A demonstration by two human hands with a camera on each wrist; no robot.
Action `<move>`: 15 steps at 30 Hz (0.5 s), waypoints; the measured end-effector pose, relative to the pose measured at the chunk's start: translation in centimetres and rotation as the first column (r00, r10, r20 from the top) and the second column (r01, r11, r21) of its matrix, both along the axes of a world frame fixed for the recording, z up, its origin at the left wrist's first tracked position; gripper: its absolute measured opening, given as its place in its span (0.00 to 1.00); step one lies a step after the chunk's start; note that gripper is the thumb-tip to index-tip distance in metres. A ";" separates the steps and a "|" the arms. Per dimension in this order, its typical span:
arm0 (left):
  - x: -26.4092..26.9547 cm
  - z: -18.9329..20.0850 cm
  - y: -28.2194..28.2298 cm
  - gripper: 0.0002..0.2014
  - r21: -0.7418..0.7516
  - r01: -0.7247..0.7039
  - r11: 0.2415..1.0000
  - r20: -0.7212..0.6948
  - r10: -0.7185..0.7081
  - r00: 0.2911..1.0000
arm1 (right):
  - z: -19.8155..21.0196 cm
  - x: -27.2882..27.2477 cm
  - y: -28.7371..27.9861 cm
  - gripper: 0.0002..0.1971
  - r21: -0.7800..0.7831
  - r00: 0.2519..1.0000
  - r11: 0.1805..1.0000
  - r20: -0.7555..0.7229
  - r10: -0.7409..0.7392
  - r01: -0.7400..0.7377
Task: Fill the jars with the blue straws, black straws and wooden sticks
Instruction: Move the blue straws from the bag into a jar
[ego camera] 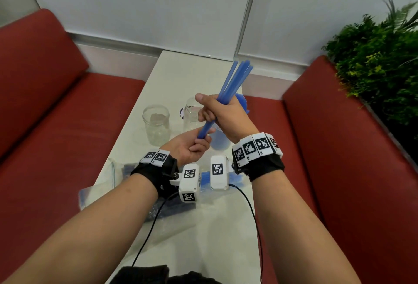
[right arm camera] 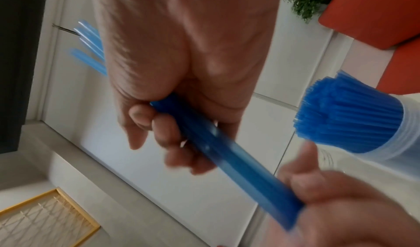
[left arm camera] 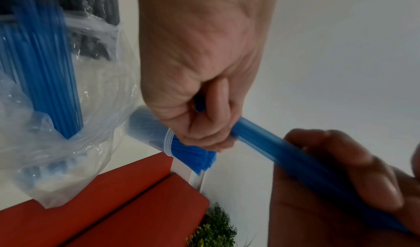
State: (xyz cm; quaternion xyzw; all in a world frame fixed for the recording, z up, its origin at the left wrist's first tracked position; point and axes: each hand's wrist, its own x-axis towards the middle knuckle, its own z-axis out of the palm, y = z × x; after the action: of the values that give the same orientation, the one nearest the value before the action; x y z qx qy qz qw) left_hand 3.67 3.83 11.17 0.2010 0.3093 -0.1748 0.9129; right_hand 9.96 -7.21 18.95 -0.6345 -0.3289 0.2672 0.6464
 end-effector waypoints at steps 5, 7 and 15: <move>-0.8 -3.0 0.7 0.08 0.165 -0.103 0.981 -0.083 0.117 0.990 | 0.9 2.6 -2.4 0.11 -0.408 0.989 0.909 0.078 0.123 -0.081; -1.3 -4.5 1.1 0.07 0.203 -0.115 0.973 -0.106 0.138 0.985 | 1.1 3.8 -3.7 0.07 -0.490 0.987 0.859 -0.021 0.158 -0.148; -0.4 -6.1 1.8 0.17 0.439 -0.221 0.871 -0.057 0.272 0.960 | 2.5 5.9 -4.3 0.03 -0.381 0.997 0.922 0.056 -0.059 0.076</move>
State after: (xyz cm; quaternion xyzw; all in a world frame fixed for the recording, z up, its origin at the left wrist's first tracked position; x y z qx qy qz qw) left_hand 3.32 5.67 5.07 0.3446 0.4160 0.0041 0.8415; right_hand 15.90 -11.51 21.42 -0.7650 -0.2626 0.2900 0.5116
